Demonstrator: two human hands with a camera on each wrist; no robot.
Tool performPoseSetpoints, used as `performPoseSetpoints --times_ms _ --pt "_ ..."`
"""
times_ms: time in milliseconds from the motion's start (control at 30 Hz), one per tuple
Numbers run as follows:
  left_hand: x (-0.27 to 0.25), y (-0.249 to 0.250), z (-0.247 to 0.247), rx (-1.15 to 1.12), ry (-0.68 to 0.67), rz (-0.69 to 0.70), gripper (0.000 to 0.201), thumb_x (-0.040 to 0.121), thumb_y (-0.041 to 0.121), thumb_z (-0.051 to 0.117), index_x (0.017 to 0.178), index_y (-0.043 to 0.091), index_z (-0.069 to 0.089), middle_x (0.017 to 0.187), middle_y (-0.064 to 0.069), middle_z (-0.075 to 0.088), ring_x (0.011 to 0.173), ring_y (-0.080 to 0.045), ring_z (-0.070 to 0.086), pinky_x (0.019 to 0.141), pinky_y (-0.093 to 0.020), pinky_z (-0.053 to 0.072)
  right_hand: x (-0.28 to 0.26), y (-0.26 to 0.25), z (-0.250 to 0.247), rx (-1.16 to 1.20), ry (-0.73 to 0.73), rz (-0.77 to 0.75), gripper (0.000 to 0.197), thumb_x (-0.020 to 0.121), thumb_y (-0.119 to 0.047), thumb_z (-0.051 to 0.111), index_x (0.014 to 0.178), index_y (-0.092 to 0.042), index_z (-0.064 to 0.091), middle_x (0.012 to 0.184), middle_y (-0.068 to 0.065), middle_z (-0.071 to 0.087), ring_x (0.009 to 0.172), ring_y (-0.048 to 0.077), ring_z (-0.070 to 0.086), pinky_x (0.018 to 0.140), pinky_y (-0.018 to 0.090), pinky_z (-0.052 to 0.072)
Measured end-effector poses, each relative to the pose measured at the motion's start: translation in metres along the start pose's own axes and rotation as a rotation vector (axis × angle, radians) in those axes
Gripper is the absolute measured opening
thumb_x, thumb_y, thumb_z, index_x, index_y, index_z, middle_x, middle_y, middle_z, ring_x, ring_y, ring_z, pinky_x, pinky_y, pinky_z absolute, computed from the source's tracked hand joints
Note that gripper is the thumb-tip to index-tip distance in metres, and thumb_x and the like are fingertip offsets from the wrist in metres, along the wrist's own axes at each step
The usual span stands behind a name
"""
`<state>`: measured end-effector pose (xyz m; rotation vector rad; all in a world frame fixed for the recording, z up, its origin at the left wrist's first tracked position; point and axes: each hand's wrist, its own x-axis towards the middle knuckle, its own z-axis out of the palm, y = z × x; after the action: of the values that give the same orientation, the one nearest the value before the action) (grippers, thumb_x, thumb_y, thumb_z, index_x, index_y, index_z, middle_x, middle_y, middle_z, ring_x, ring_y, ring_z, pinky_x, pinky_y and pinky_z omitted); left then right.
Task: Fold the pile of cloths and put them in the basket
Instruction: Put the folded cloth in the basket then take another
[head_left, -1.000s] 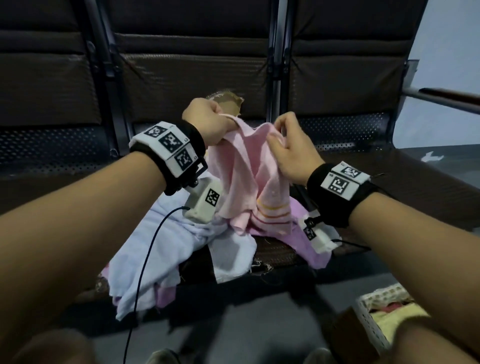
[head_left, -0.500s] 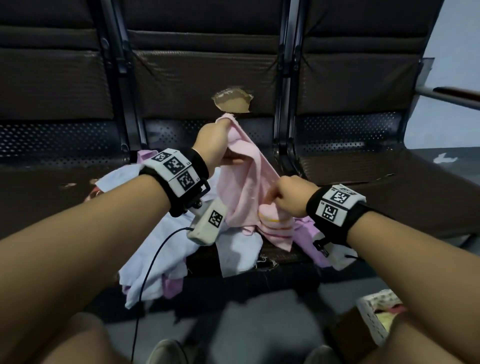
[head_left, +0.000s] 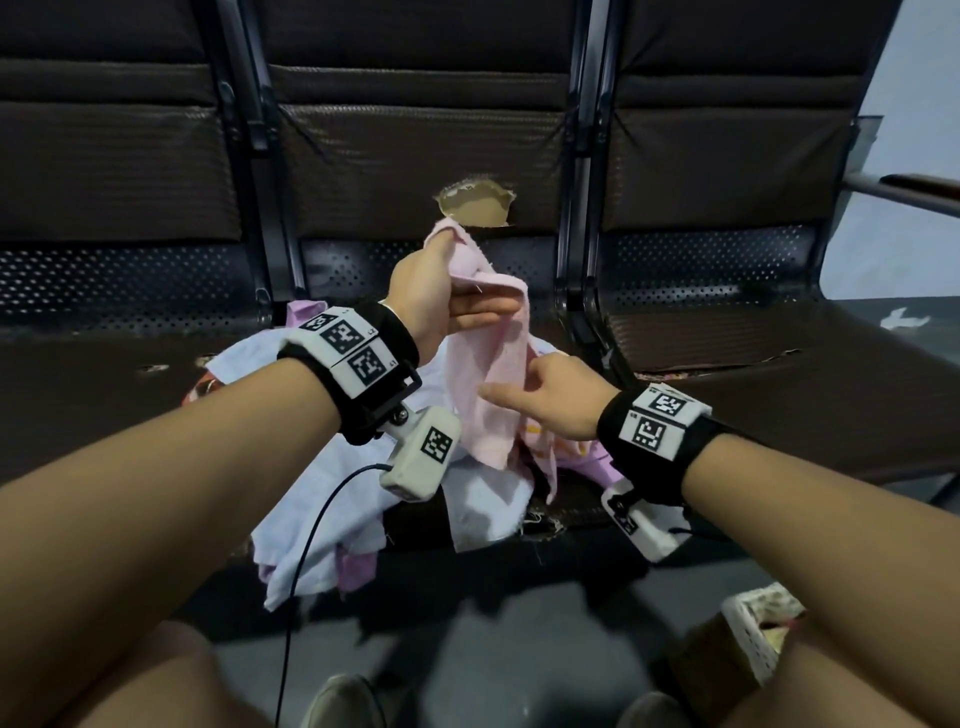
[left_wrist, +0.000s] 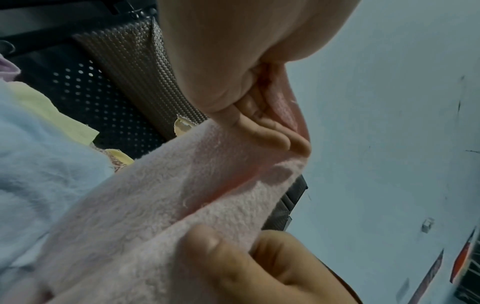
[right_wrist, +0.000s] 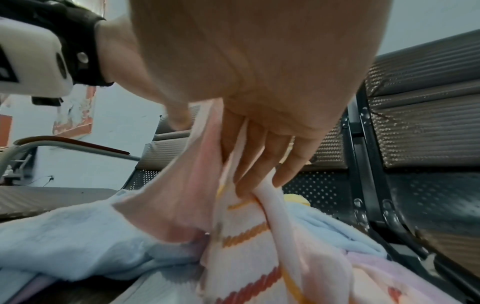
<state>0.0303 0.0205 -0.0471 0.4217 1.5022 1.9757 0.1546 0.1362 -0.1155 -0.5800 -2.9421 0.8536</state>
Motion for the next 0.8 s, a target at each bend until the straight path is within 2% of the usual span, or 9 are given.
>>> performPoseSetpoints --times_ms 133,267,333,433,533,600,633,700,800 --pt "0.007 -0.003 -0.011 0.074 0.014 -0.007 0.047 0.103 0.041 0.038 0.114 -0.002 0.053 0.084 -0.025 0.074 0.072 -0.034 0.075 0.056 -0.033 0.061 0.007 0.012 0.0 -0.123 0.076 0.019 0.048 0.103 -0.039 0.046 0.058 -0.021 0.045 0.074 0.01 0.059 0.074 0.028 0.057 0.068 0.032 0.04" --pt "0.022 -0.015 -0.038 0.509 0.245 0.119 0.047 0.098 0.035 0.033 0.097 0.001 0.066 0.07 -0.018 0.074 0.059 -0.033 0.073 0.05 -0.03 0.052 0.008 0.032 -0.016 -0.235 0.123 0.107 0.035 0.1 -0.028 0.045 0.079 -0.009 0.065 0.094 0.025 0.069 0.091 0.04 0.065 0.074 0.035 0.044" --pt "0.028 -0.02 -0.054 0.741 0.324 0.185 0.043 0.095 0.028 0.033 0.097 0.005 0.069 0.068 -0.007 0.074 0.056 -0.027 0.072 0.053 -0.029 0.053 0.008 0.043 -0.02 -0.279 0.091 0.153 0.039 0.099 -0.032 0.05 0.068 -0.011 0.06 0.078 0.017 0.066 0.083 0.038 0.063 0.068 0.031 0.039" --pt "0.03 -0.02 -0.068 0.839 0.388 0.211 0.039 0.086 0.011 0.039 0.103 0.021 0.073 0.089 -0.006 0.075 0.063 -0.023 0.074 0.062 -0.034 0.062 0.003 0.052 -0.026 -0.294 0.045 0.176 0.038 0.093 -0.033 0.062 0.059 -0.017 0.062 0.06 0.002 0.059 0.07 0.027 0.06 0.065 0.028 0.041" --pt "0.034 -0.021 -0.079 0.885 0.347 0.221 0.025 0.085 0.007 0.06 0.078 0.024 0.077 0.07 -0.001 0.075 0.055 -0.014 0.072 0.059 -0.031 0.062 0.0 0.056 -0.038 -0.167 0.232 0.162 0.017 0.092 -0.026 0.064 0.088 -0.022 0.08 0.074 0.002 0.07 0.073 0.021 0.063 0.071 0.028 0.048" --pt "0.034 -0.023 -0.083 0.925 0.307 0.198 0.006 0.079 0.017 0.078 0.074 0.019 0.076 0.058 0.001 0.072 0.054 -0.012 0.072 0.061 -0.031 0.062 -0.001 0.056 -0.048 -0.105 0.421 0.132 0.019 0.094 -0.023 0.062 0.1 -0.021 0.079 0.077 0.001 0.066 0.076 0.02 0.06 0.07 0.024 0.04" --pt "0.034 -0.024 -0.083 0.925 0.307 0.196 0.008 0.079 0.02 0.079 0.075 0.016 0.073 0.055 0.0 0.071 0.053 -0.013 0.072 0.06 -0.03 0.062 -0.001 0.057 -0.051 -0.101 0.479 0.108 0.02 0.094 -0.023 0.061 0.102 -0.021 0.079 0.077 -0.001 0.064 0.078 0.02 0.06 0.07 0.022 0.036" --pt "0.034 -0.022 -0.08 0.865 0.331 0.224 0.012 0.087 0.018 0.065 0.076 0.012 0.067 0.052 -0.002 0.069 0.053 -0.017 0.072 0.055 -0.03 0.061 -0.001 0.058 -0.054 -0.121 0.478 0.077 0.02 0.093 -0.022 0.062 0.103 -0.021 0.079 0.081 0.0 0.068 0.086 0.022 0.065 0.072 0.023 0.038" --pt "0.035 -0.012 -0.077 0.744 0.402 0.274 0.029 0.088 0.02 0.042 0.085 0.005 0.067 0.06 -0.007 0.072 0.061 -0.028 0.073 0.055 -0.035 0.061 -0.004 0.06 -0.048 -0.24 0.223 0.128 0.015 0.092 -0.028 0.068 0.096 -0.019 0.079 0.082 0.004 0.072 0.084 0.023 0.068 0.073 0.027 0.046"
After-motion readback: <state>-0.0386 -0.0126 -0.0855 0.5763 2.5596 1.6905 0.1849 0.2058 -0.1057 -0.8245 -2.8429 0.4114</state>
